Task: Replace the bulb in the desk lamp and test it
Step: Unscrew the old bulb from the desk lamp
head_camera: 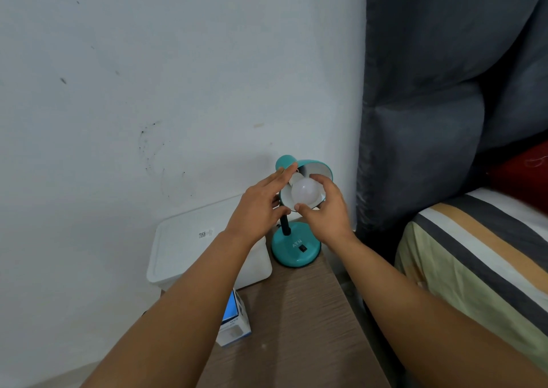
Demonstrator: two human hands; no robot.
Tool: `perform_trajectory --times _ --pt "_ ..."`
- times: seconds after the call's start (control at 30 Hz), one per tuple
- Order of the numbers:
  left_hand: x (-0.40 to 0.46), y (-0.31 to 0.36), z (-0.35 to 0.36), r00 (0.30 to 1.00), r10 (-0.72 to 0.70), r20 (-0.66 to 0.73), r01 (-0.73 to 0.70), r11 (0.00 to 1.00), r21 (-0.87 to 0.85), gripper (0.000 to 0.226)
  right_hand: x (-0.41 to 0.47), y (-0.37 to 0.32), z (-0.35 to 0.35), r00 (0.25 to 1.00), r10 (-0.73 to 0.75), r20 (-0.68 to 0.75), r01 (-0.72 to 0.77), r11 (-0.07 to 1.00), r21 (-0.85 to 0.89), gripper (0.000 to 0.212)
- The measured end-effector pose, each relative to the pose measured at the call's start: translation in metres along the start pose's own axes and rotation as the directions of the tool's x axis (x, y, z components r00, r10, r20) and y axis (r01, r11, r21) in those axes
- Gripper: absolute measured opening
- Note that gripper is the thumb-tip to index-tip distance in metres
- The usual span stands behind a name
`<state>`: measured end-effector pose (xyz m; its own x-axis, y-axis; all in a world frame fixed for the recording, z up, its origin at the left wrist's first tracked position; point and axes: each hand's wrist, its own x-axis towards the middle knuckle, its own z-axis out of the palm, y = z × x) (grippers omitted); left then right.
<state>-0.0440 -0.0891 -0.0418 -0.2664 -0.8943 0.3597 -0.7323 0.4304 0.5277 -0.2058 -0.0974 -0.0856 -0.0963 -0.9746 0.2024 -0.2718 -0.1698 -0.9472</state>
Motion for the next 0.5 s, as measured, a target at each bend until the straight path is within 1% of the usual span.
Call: perform_trajectory --times 0.07,0.13,0.2,0.27,0.33,0.5 --pt "-0.0004 0.0003 -0.0007 1.0 -0.006 -0.008 0.006 1.0 -0.014 0.095 -0.0006 0.0017 0.0016 1.0 0.012 0.01 -0.013 1.0 0.01 0.077" --pt "-0.0012 0.001 -0.0014 1.0 -0.01 -0.01 0.01 1.0 -0.016 0.094 -0.0011 0.0014 0.003 0.998 0.056 0.008 -0.056 0.998 0.015 0.084" --pt "-0.0014 0.0008 -0.0014 1.0 -0.007 -0.01 0.007 1.0 -0.02 0.093 0.0004 0.0 0.0034 0.996 0.083 -0.013 -0.083 0.997 0.008 0.081" --pt "-0.0012 0.0011 -0.0008 1.0 -0.015 -0.009 0.015 0.999 -0.035 0.094 0.0013 -0.002 0.003 0.997 0.075 -0.022 -0.075 0.997 0.004 0.07" --pt "-0.0008 0.0016 -0.0002 1.0 -0.021 -0.006 0.021 0.999 -0.029 0.095 0.0017 -0.002 0.0028 0.998 0.063 -0.027 -0.063 0.998 0.022 0.065" --pt "-0.0024 0.0019 -0.0013 0.999 -0.033 -0.005 0.033 0.999 -0.038 0.094 -0.0015 -0.0004 0.0043 0.999 0.037 -0.009 -0.036 0.997 0.064 0.072"
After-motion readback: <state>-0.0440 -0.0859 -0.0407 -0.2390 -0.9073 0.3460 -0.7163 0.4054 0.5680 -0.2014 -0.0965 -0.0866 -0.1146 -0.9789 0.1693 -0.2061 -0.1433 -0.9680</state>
